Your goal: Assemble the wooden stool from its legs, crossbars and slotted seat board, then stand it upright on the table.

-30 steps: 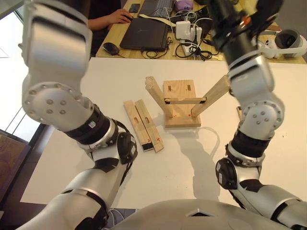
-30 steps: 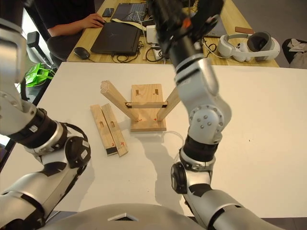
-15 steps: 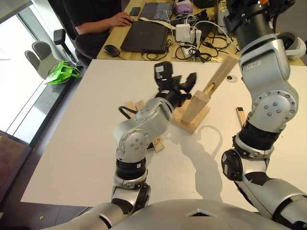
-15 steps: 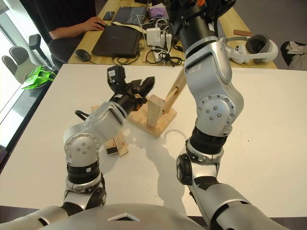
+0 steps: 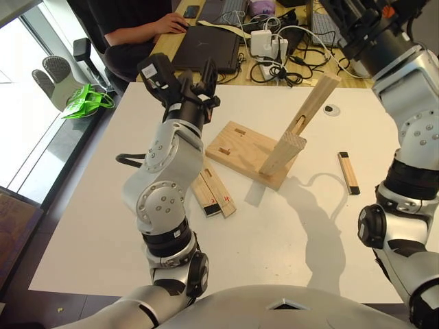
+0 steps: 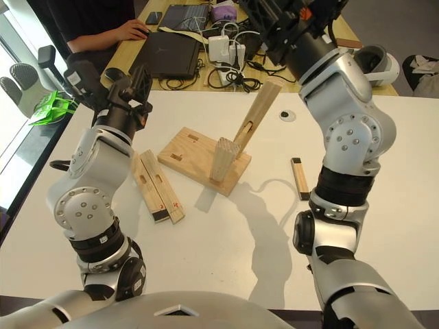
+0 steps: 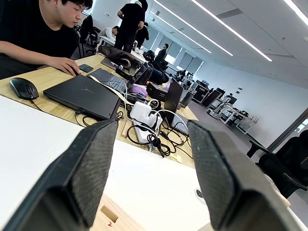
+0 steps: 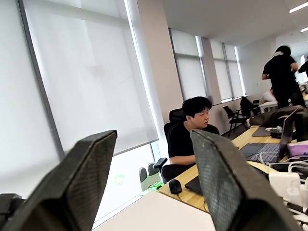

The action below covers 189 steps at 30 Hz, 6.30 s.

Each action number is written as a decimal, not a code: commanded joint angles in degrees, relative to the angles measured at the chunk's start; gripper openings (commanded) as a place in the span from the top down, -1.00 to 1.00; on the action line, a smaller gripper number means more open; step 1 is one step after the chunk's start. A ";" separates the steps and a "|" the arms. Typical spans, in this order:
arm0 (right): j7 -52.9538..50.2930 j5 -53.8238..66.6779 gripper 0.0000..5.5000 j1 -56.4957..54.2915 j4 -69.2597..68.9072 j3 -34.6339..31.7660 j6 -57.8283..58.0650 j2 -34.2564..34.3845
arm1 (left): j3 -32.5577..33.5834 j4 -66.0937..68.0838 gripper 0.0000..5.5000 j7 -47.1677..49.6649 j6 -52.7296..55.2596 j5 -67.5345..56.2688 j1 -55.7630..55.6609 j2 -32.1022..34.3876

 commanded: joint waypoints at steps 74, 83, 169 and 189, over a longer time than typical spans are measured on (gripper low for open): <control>19.95 10.11 -0.04 14.17 -20.25 19.71 0.71 -19.06 | 7.14 -3.30 0.02 -2.60 -2.37 16.46 6.56 -0.02; 16.44 -0.64 -0.04 20.24 -21.37 24.82 1.97 -17.69 | 2.53 4.67 0.02 -10.02 -0.10 19.04 7.49 6.64; -15.68 -18.34 0.54 34.14 -2.70 -2.00 37.51 -11.23 | 3.17 -11.18 0.02 -20.17 33.79 28.54 -0.26 -13.46; 0.17 -19.52 0.54 31.60 -32.89 16.80 1.42 -0.25 | 19.36 -19.29 0.02 -27.28 43.45 7.88 3.03 -47.63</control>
